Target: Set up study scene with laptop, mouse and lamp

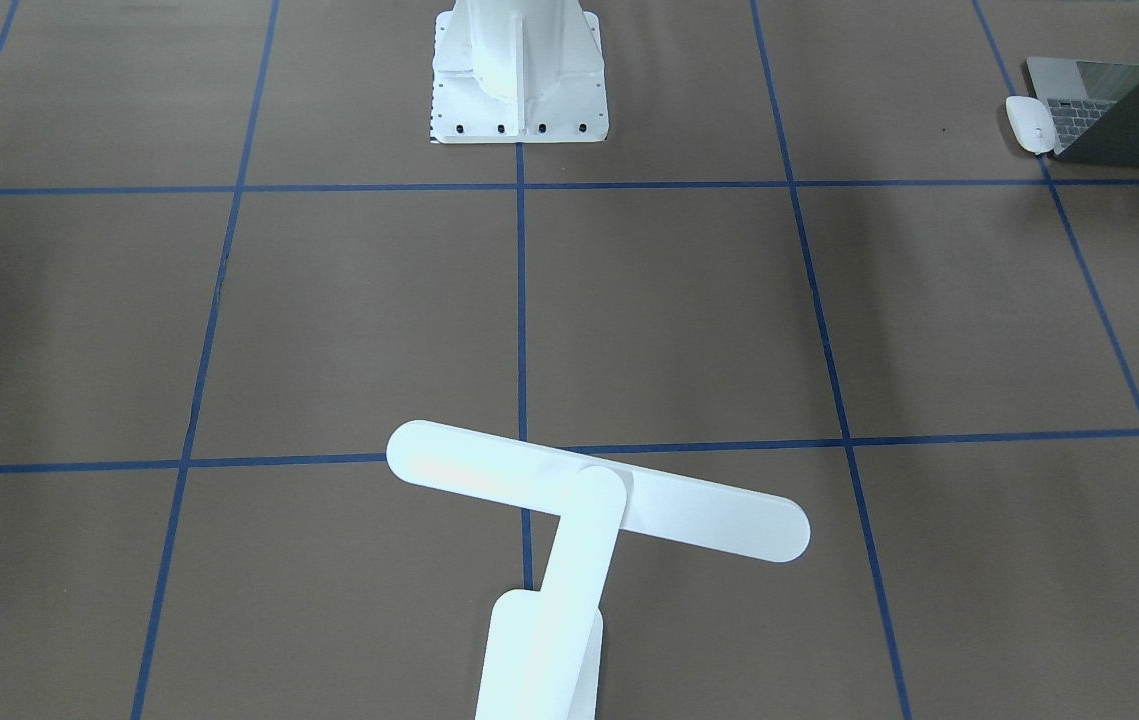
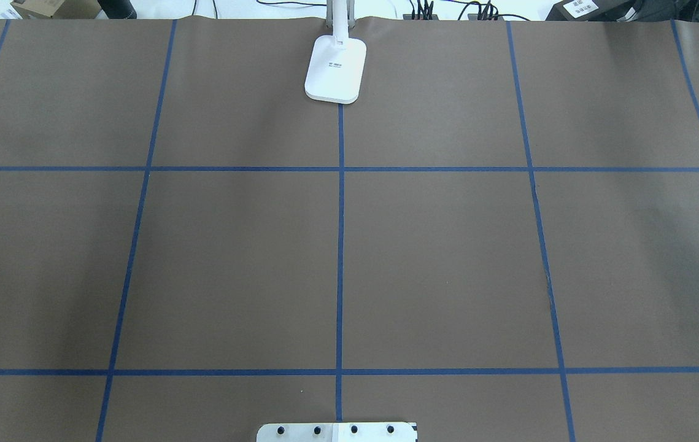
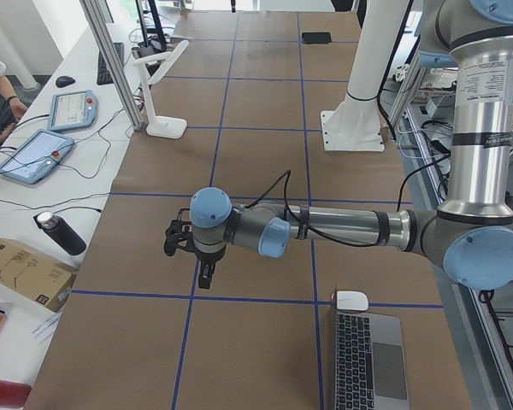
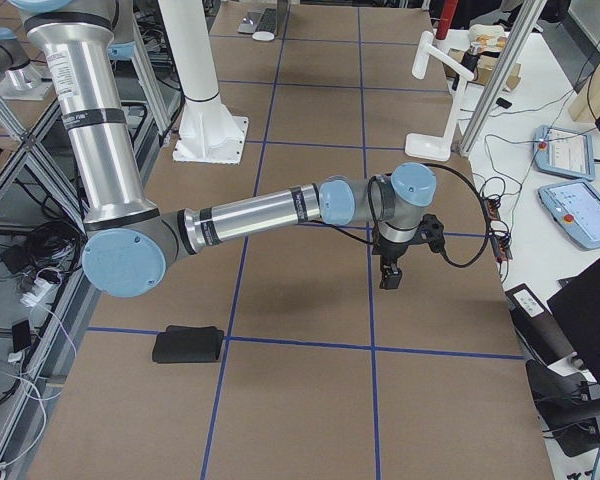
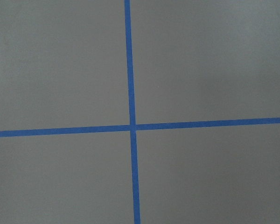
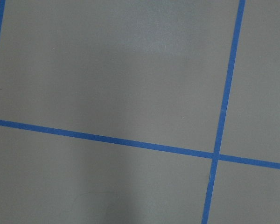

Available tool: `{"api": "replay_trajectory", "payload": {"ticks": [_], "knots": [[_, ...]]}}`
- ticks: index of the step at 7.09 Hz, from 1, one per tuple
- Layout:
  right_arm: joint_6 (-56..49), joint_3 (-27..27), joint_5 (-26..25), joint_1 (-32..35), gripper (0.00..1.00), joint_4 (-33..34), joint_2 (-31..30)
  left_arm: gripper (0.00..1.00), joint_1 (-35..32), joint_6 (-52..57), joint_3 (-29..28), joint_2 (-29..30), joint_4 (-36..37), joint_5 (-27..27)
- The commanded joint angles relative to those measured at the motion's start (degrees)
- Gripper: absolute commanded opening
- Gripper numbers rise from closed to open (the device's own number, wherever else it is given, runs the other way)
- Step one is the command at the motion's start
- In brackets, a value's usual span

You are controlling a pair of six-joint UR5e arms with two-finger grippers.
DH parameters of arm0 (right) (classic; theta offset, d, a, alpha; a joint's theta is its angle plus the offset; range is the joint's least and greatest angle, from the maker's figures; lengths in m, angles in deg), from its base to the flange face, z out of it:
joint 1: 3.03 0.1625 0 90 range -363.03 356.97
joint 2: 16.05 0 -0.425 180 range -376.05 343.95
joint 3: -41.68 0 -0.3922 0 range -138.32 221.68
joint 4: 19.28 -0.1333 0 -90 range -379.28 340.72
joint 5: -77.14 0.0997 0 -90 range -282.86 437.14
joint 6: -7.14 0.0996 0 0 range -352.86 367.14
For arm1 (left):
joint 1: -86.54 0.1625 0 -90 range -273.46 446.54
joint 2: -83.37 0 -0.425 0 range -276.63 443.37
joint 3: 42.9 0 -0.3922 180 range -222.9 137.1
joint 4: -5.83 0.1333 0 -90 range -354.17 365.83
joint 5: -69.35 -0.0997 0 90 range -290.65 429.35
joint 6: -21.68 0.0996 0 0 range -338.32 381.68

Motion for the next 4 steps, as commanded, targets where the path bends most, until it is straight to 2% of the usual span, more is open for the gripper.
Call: {"api": "replay_trajectory", "payload": {"ticks": [1, 4], "knots": [[0.09, 0.05, 0.18, 0.03, 0.99, -0.28, -0.44, 1.00, -0.10, 0.25, 0.70, -0.52, 0.00, 0.08], [0.09, -0.30, 0.79, 0.04, 0.99, -0.45, -0.88, 1.00, 0.16, 0.25, 2.99, -1.84, -0.35, 0.26]]}}
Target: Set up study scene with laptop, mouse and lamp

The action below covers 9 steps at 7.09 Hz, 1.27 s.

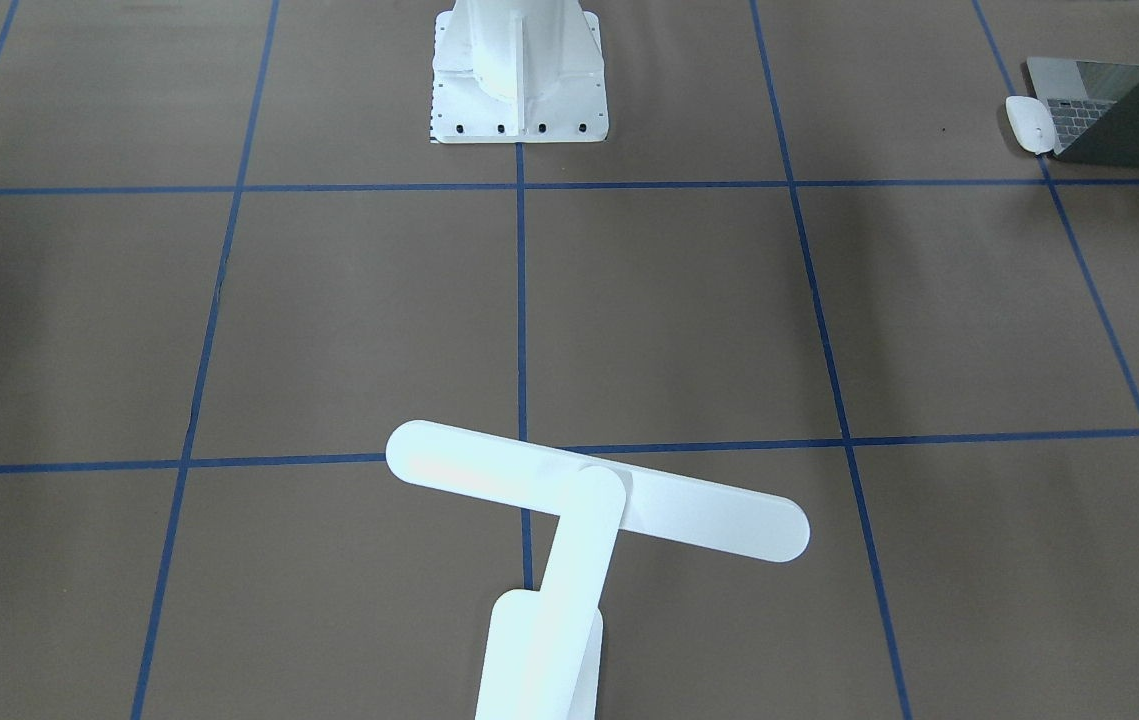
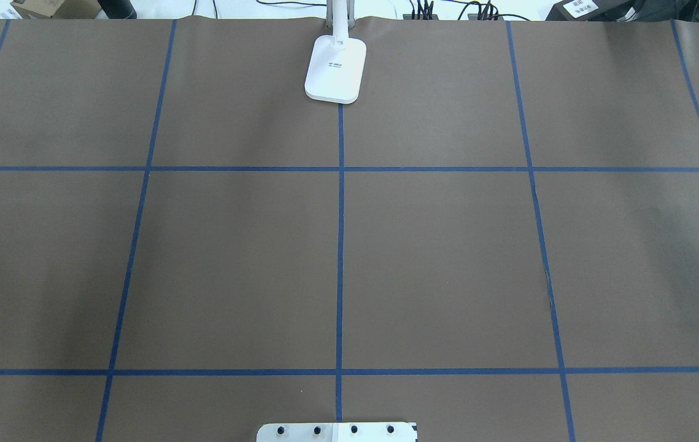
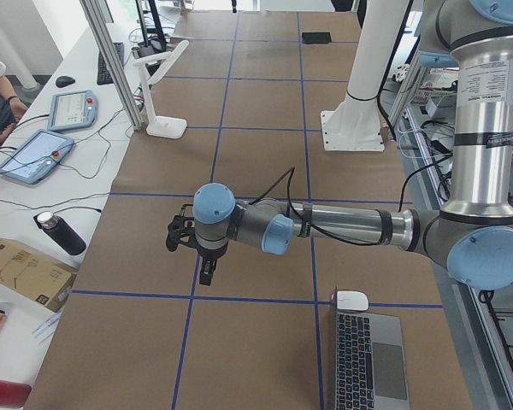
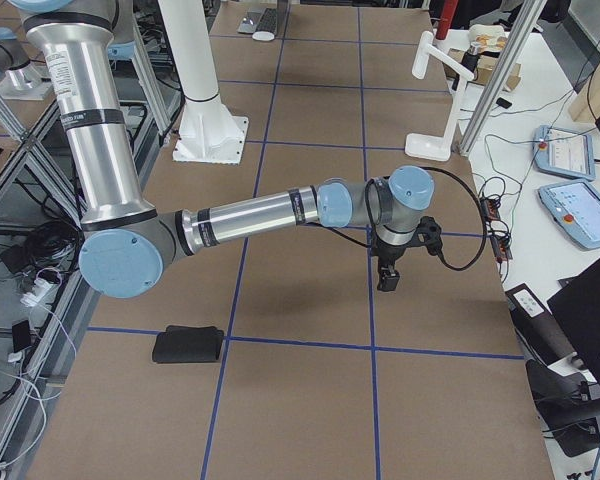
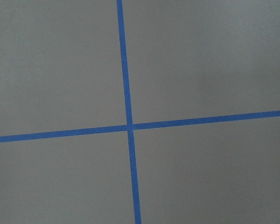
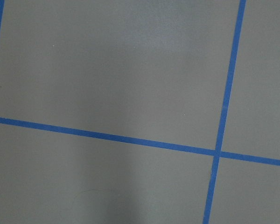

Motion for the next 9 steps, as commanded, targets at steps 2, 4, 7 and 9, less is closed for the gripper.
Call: {"api": "replay_trajectory", "payload": {"ticks": [2, 4, 7, 9], "knots": [[0.00, -1.73, 0.59, -0.08, 0.99, -0.14, -0.16, 1.00, 0.21, -0.38, 1.45, -0.70, -0.28, 0.59], [0.35, -2.80, 0.59, -3.31, 0.99, -0.23, 0.10, 1.00, 0.30, -0.55, 1.72, -0.87, -0.55, 0.68], [0.80, -3.85, 0.76, -5.88, 0.99, -0.23, -0.07, 1.00, 0.30, -7.26, 2.33, -2.01, 0.07, 7.66], [0.36, -3.94, 2.87, -6.06, 0.99, -0.32, -0.25, 1.00, -0.49, -9.86, 9.85, -13.40, -1.16, 7.54]]}}
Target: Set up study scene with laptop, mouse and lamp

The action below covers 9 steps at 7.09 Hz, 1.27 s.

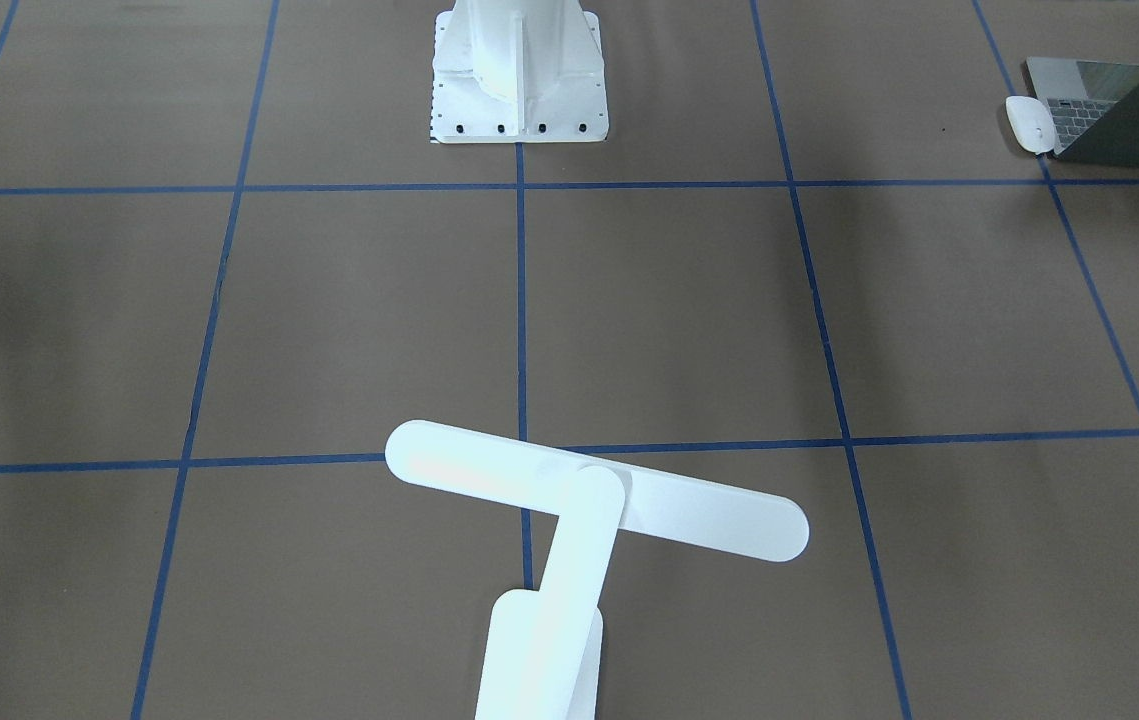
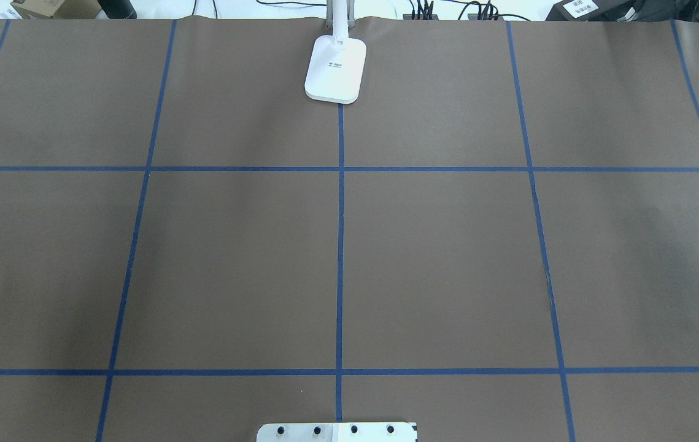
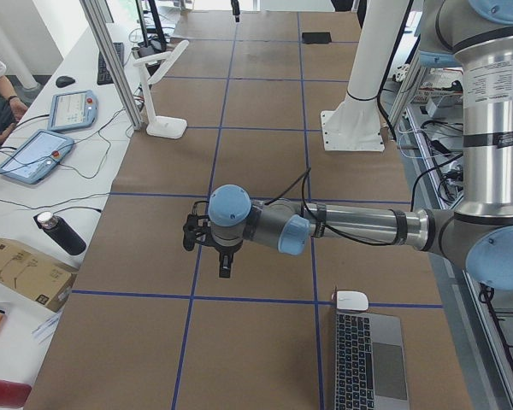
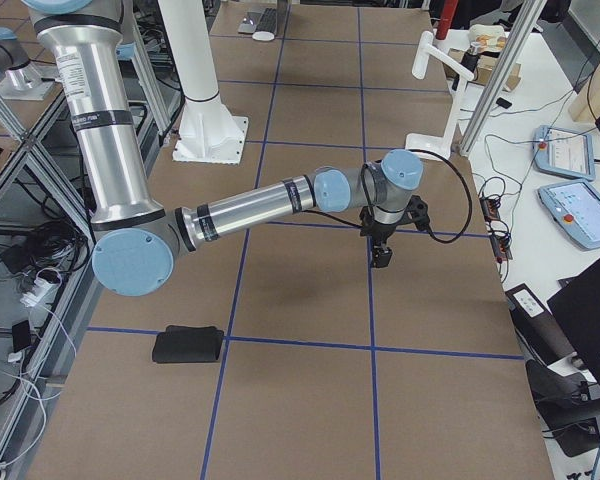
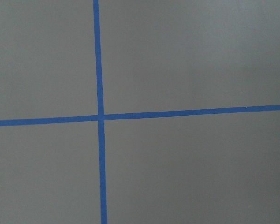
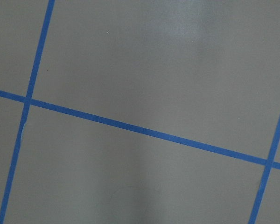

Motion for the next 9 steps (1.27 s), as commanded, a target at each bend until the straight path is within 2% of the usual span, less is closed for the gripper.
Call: {"api": "replay_trajectory", "payload": {"ticks": [1, 3, 4, 5, 8, 9], "knots": [[0.47, 0.07, 0.99, -0.18, 0.99, 0.02, -0.08, 1.00, -2.20, -2.18, 4.51, -8.23, -0.16, 0.61], [0.39, 0.86, 0.56, -1.40, 0.99, -0.07, 0.27, 1.00, -8.68, -3.67, 4.60, -12.63, 1.95, 0.17], [0.39, 0.86, 0.55, -1.41, 0.99, 0.02, 0.36, 1.00, -14.03, -3.68, 4.60, -15.60, 2.12, -4.70], [0.57, 0.16, 0.81, -1.41, 0.99, 0.02, 0.27, 1.00, -18.69, -3.76, 4.78, -17.81, 2.21, -6.49], [1.62, -2.20, 1.17, -1.41, 0.99, 0.02, -0.08, 0.99, -29.52, -3.85, 5.91, -19.40, 11.68, -6.95], [3.71, -4.83, 1.34, -1.41, 0.99, 0.11, -0.95, 0.99, -29.99, -3.85, 6.01, -20.72, 14.32, -7.47]]}}
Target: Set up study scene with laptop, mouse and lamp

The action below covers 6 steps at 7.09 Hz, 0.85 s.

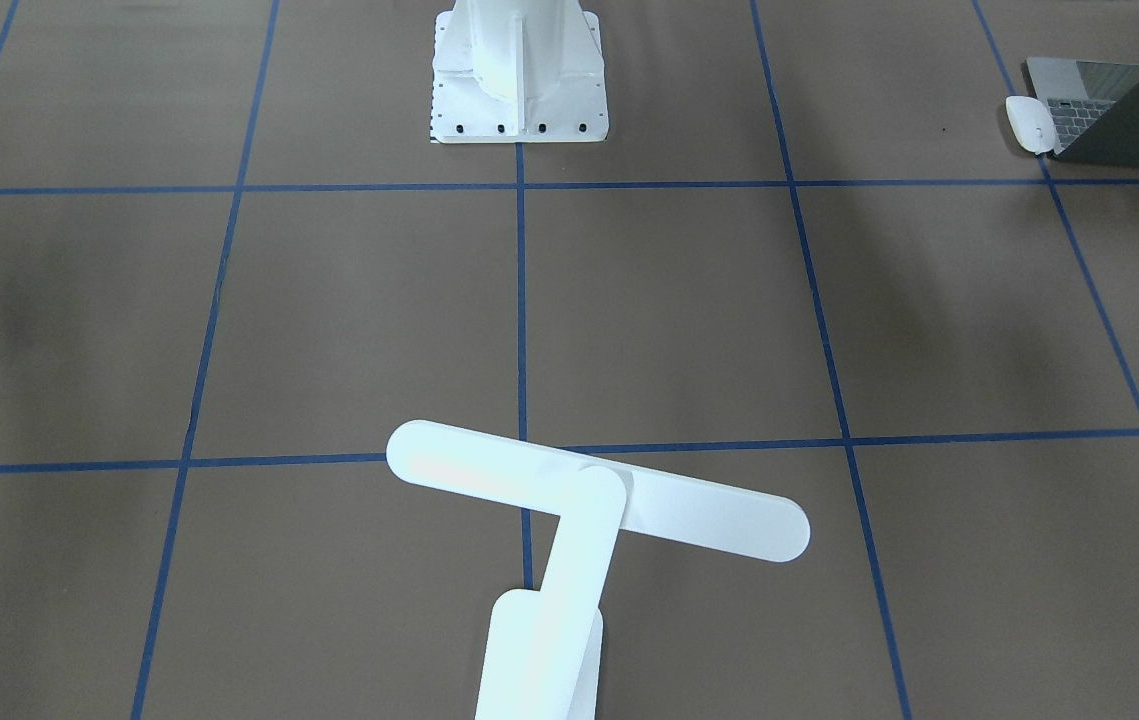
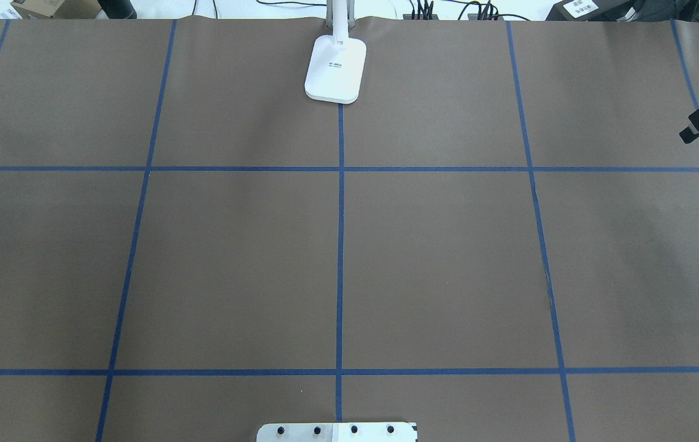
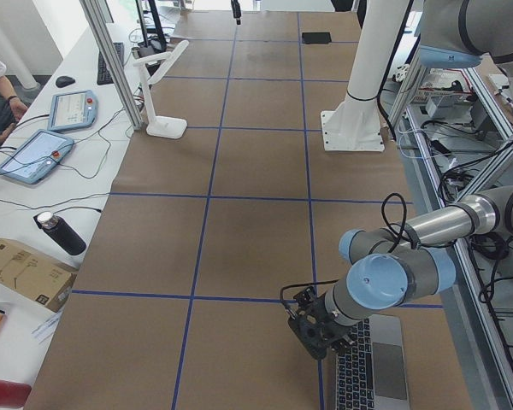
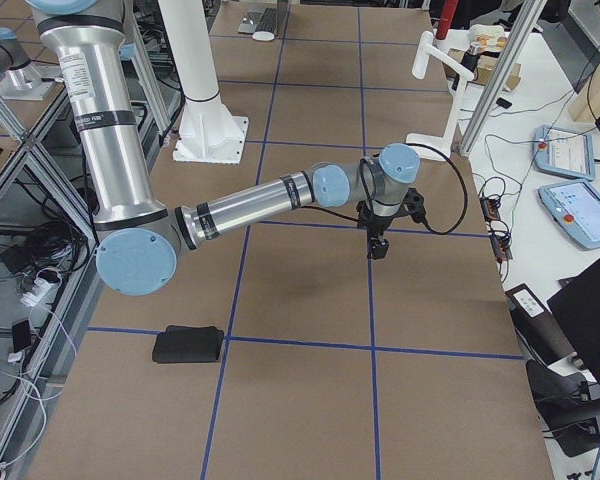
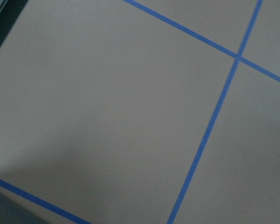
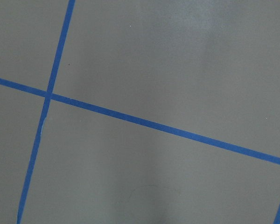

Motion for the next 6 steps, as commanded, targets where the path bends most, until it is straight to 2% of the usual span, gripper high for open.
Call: {"api": "replay_trajectory", "payload": {"ticks": [1, 3, 6], "knots": [[3.03, -3.89, 0.23, -0.01, 0.99, 0.07, -1.71, 0.99, -4.79, -0.73, 1.75, -2.86, 4.37, -0.61], [3.13, -3.99, 0.31, -0.01, 0.99, 0.07, -1.72, 0.99, -4.81, -6.43, 2.20, -3.57, 4.56, -0.61], [3.04, -3.90, 0.49, -0.36, 0.99, -0.02, -1.63, 0.98, -4.73, -6.97, -2.26, -4.19, 4.12, -0.27]]}}
